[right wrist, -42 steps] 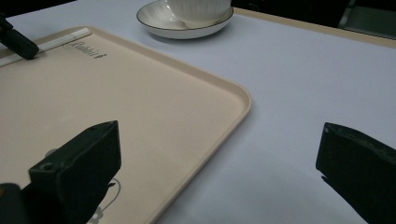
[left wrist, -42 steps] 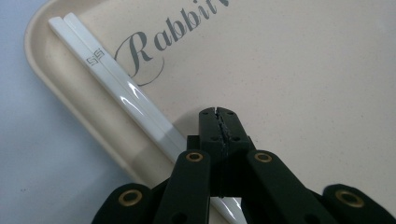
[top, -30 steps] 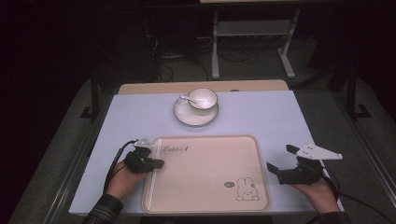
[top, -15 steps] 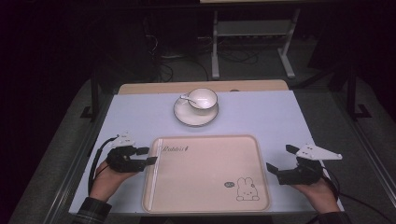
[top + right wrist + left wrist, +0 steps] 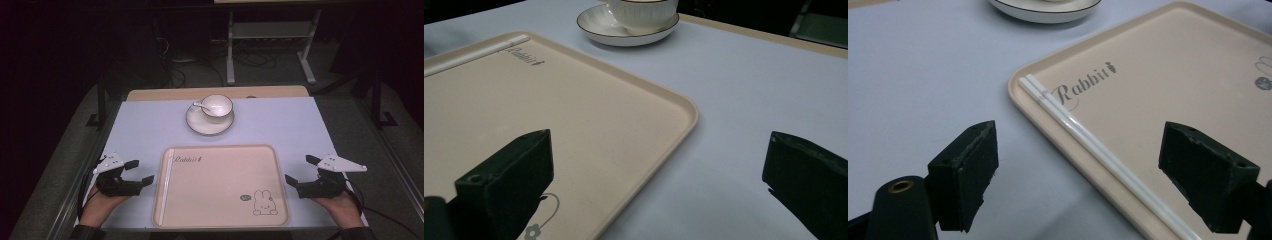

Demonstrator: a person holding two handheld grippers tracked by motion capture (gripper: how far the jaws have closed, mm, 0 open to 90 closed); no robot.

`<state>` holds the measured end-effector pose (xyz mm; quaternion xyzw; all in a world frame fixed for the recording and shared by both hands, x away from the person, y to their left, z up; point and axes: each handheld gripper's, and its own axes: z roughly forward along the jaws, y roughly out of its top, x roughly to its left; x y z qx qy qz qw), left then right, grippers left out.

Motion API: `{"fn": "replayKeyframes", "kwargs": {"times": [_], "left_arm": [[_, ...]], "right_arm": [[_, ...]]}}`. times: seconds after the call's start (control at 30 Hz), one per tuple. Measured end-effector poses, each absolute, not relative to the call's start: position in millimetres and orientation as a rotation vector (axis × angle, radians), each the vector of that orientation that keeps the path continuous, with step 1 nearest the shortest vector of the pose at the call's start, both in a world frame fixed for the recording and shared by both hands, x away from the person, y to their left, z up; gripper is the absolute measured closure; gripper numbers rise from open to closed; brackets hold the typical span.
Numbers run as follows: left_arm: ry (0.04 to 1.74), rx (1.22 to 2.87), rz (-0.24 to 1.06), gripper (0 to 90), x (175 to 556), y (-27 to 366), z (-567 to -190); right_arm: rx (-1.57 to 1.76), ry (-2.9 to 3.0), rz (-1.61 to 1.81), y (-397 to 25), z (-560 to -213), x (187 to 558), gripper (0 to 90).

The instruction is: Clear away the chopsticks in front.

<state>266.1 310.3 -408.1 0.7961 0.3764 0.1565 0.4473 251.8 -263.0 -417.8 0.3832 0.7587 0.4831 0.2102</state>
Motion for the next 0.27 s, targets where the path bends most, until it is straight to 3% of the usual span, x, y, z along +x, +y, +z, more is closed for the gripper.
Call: {"fn": "replayKeyframes", "kwargs": {"times": [0.27], "left_arm": [[0.929, 1.975, 0.389, 15.6, 267.7, 310.2, -409.8]], "right_arm": [[1.063, 2.108, 1.346, -262.7, -417.4, 251.5, 0.0]]}}
